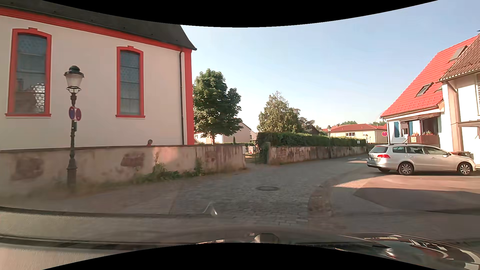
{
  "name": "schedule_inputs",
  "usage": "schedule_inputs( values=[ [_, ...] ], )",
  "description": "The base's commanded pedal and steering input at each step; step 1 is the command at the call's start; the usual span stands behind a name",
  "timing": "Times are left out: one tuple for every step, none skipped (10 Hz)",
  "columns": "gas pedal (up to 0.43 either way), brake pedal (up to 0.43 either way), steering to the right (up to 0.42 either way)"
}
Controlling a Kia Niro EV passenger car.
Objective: Follow the waypoints while adhering to traffic rules and regulations
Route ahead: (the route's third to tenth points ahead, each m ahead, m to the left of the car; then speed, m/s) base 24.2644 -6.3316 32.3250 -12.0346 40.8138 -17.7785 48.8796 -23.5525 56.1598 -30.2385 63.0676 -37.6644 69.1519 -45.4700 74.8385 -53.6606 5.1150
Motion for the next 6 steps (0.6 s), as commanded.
schedule_inputs(
  values=[
    [0.039,0.000,0.131],
    [0.039,0.000,0.144],
    [0.039,0.000,0.156],
    [0.039,0.000,0.168],
    [0.039,0.000,0.175],
    [0.039,0.000,0.180]
  ],
)
